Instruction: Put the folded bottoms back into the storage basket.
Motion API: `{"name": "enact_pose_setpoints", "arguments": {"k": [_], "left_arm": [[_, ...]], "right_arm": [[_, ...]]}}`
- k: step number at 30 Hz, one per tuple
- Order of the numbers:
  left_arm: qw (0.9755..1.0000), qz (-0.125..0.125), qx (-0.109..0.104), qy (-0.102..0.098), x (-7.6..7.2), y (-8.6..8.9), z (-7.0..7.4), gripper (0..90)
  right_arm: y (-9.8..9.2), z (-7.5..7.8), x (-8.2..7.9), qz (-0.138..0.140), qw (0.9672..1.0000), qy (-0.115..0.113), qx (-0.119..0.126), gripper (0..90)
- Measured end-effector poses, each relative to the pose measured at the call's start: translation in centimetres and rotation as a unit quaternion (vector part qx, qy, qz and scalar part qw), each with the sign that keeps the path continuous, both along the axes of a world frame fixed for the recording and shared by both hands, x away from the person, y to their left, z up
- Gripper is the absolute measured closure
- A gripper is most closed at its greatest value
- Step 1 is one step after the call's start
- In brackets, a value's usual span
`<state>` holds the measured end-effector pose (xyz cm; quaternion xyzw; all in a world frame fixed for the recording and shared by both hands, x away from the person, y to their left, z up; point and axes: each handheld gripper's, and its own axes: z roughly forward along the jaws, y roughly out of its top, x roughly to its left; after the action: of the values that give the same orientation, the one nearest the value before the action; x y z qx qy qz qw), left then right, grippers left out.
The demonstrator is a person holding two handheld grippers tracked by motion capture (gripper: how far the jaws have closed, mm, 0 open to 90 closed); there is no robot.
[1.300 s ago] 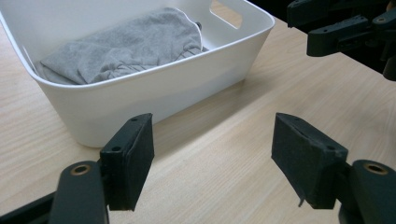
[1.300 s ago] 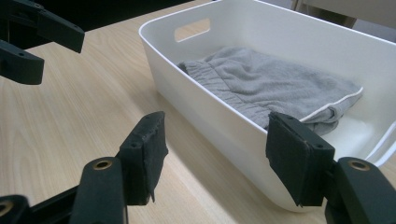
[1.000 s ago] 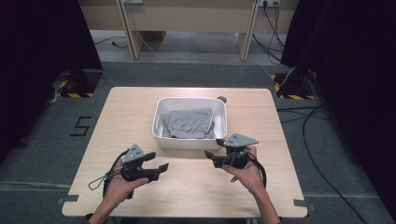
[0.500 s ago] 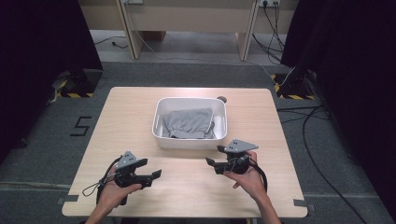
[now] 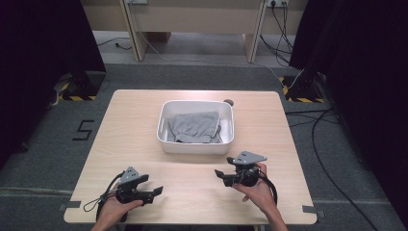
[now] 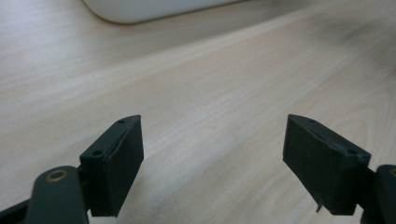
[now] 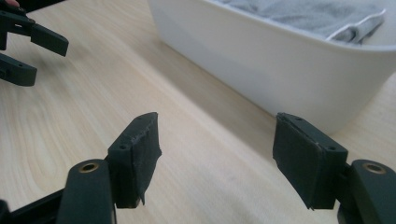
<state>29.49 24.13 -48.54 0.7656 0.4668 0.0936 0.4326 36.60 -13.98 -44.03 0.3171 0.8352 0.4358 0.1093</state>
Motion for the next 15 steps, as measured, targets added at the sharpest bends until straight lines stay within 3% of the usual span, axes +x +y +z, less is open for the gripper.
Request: {"name": "enact_pose_setpoints", "arguments": {"k": [9,15], "left_arm": [[0.9999,-0.005,0.016,0.000,-1.2,0.0,-0.7,20.0],[0.9994,-0.008,0.034,-0.006,-1.7,-0.2,-0.9,20.0]], "right_arm": [[-1.0,-2.0,-1.9,-0.005,0.9999,0.012,-0.009,32.7],[-1.2,-2.2,-2.4,-0.006,0.9998,0.012,-0.011,32.7]]}}
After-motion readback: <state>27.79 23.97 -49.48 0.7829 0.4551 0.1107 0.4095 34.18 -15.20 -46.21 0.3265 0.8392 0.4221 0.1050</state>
